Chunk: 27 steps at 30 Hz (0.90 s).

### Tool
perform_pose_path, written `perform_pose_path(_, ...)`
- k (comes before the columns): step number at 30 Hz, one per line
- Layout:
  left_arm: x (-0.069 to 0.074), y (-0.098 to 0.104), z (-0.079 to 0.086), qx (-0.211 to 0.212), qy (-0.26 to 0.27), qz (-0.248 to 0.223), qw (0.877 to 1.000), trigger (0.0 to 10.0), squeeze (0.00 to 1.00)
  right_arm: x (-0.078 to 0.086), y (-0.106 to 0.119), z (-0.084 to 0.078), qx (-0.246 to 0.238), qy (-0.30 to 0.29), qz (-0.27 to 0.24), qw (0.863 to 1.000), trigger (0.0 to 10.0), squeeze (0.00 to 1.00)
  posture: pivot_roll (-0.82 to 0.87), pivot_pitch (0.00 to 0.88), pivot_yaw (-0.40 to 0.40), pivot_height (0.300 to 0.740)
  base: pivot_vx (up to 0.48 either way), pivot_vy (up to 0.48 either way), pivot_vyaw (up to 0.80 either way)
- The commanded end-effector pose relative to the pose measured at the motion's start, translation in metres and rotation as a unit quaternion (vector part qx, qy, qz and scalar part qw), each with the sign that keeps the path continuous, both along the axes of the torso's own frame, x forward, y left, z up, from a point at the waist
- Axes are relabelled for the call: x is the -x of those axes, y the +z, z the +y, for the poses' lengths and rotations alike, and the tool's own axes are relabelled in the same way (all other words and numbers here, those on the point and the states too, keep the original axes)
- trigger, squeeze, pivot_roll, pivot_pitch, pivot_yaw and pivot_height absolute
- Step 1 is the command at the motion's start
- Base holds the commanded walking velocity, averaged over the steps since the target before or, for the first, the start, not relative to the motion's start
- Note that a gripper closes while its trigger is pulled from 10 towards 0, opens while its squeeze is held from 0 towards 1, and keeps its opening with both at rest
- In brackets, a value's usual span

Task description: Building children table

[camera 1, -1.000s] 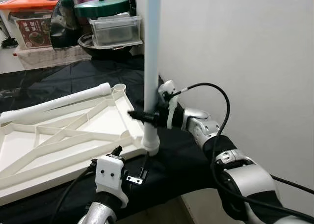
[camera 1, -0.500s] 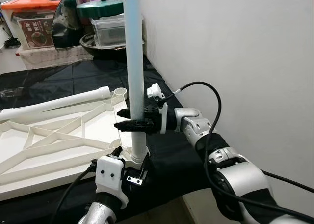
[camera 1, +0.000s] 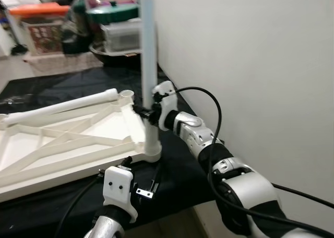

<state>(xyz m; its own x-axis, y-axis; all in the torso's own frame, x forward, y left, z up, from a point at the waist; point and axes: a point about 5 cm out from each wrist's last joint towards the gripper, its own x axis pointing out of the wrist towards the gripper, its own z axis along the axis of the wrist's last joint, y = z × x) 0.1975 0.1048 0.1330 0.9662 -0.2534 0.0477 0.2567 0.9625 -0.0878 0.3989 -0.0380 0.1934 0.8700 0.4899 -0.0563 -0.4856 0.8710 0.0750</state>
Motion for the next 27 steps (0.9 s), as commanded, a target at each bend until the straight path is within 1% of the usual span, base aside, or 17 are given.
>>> perform_pose_path(1, -0.001, 0.004, 0.001, -0.003, 0.006, -0.009, 1.000, 10.0, 0.00, -0.001, -0.034, -0.032, -0.003, -0.180, 0.100, 0.979, 0.0, 0.00, 0.01, 0.000, -0.018, 0.740, 0.000, 0.000, 0.00)
perform_pose_path(4, -0.001, 0.004, 0.001, -0.003, 0.006, -0.009, 1.000, 10.0, 0.00, -0.001, -0.034, -0.032, -0.003, -0.180, 0.100, 0.979, 0.0, 0.00, 0.01, 0.000, -0.018, 0.740, 0.000, 0.000, 0.00)
perform_pose_path(5, -0.002, 0.007, 0.001, -0.002, 0.007, -0.014, 1.000, 10.0, 0.00, 0.001, -0.040, -0.036, -0.012, -0.235, 0.118, 0.965, 0.0, 0.00, 0.01, 0.000, -0.018, 0.740, 0.000, 0.000, 0.00)
perform_pose_path(6, -0.002, 0.007, 0.001, -0.002, 0.007, -0.014, 1.000, 10.0, 0.00, 0.001, -0.040, -0.036, -0.012, -0.235, 0.118, 0.965, 0.0, 0.00, 0.01, 0.000, -0.018, 0.740, 0.000, 0.000, 0.00)
perform_pose_path(7, -0.003, 0.011, 0.001, -0.001, 0.007, -0.021, 1.000, 10.0, 0.00, 0.006, -0.045, -0.031, -0.027, -0.269, 0.134, 0.954, 0.0, 0.00, 0.01, 0.000, -0.022, 0.740, 0.000, 0.000, 0.00)
perform_pose_path(10, -0.004, 0.014, 0.000, -0.001, 0.007, -0.028, 1.000, 10.0, 0.00, 0.010, -0.050, -0.022, -0.045, -0.291, 0.148, 0.944, 0.0, 0.00, 0.01, 0.000, -0.022, 0.740, 0.000, 0.000, 0.00)
perform_pose_path(12, -0.004, 0.016, 0.000, -0.001, 0.007, -0.030, 1.000, 10.0, 0.00, 0.012, -0.049, -0.016, -0.049, -0.294, 0.147, 0.943, 0.0, 0.00, 0.02, 0.000, -0.024, 0.740, 0.000, 0.000, 0.00)
perform_pose_path(13, -0.004, 0.017, 0.001, 0.000, 0.007, -0.033, 0.999, 10.0, 0.00, 0.013, -0.041, 0.000, -0.064, -0.238, 0.114, 0.962, 10.0, 0.00, 0.02, 0.000, -0.024, 0.740, 0.000, 0.000, 0.00)
perform_pose_path(16, -0.004, 0.017, 0.001, 0.000, 0.007, -0.033, 0.999, 10.0, 0.00, 0.013, -0.041, 0.000, -0.064, -0.238, 0.114, 0.962, 10.0, 0.00, 0.02, 0.000, -0.024, 0.740, 0.000, 0.000, 0.00)
perform_pose_path(17, -0.004, 0.019, 0.001, 0.001, 0.008, -0.035, 0.999, 10.0, 0.00, 0.014, -0.035, 0.009, -0.072, -0.197, 0.084, 0.974, 10.0, 1.00, 0.02, 0.000, -0.024, 0.740, 0.000, 0.000, 0.00)
perform_pose_path(20, -0.005, 0.019, 0.001, 0.001, 0.008, -0.036, 0.999, 10.0, 0.00, 0.015, -0.032, 0.015, -0.076, -0.170, 0.063, 0.981, 10.0, 1.00, 0.02, 0.000, -0.024, 0.740, 0.000, 0.000, 0.00)
perform_pose_path(21, -0.005, 0.020, 0.000, 0.002, 0.007, -0.038, 0.999, 10.0, 0.00, 0.015, -0.032, 0.014, -0.077, -0.127, 0.045, 0.988, 10.0, 0.00, 0.01, 0.000, -0.026, 0.740, 0.000, 0.000, 0.00)
perform_pose_path(22, -0.005, 0.020, 0.000, 0.002, 0.007, -0.038, 0.999, 10.0, 0.00, 0.015, -0.032, 0.014, -0.077, -0.127, 0.045, 0.988, 10.0, 0.00, 0.01, 0.000, -0.026, 0.740, 0.000, 0.000, 0.00)
perform_pose_path(23, -0.006, 0.021, -0.001, 0.003, 0.006, -0.039, 0.999, 10.0, 0.00, 0.016, -0.035, 0.012, -0.070, -0.050, 0.039, 0.996, 10.0, 0.00, 0.01, 0.000, -0.026, 0.740, 0.000, 0.000, 0.00)
perform_pose_path(25, -0.007, 0.021, -0.003, 0.004, 0.003, -0.041, 0.999, 10.0, 0.00, 0.022, -0.042, 0.007, -0.045, 0.080, 0.034, 0.995, 10.0, 0.00, 0.01, 0.000, -0.026, 0.740, 0.000, 0.000, 0.00)
perform_pose_path(26, -0.007, 0.021, -0.003, 0.004, 0.003, -0.041, 0.999, 10.0, 0.00, 0.022, -0.042, 0.007, -0.045, 0.080, 0.034, 0.995, 10.0, 0.00, 0.01, 0.000, -0.026, 0.740, 0.000, 0.000, 0.00)
perform_pose_path(27, -0.007, 0.022, -0.003, 0.004, 0.002, -0.041, 0.999, 10.0, 0.00, 0.024, -0.045, 0.004, -0.031, 0.126, 0.036, 0.991, 10.0, 0.00, 0.01, 0.000, -0.026, 0.740, 0.000, 0.000, 0.00)
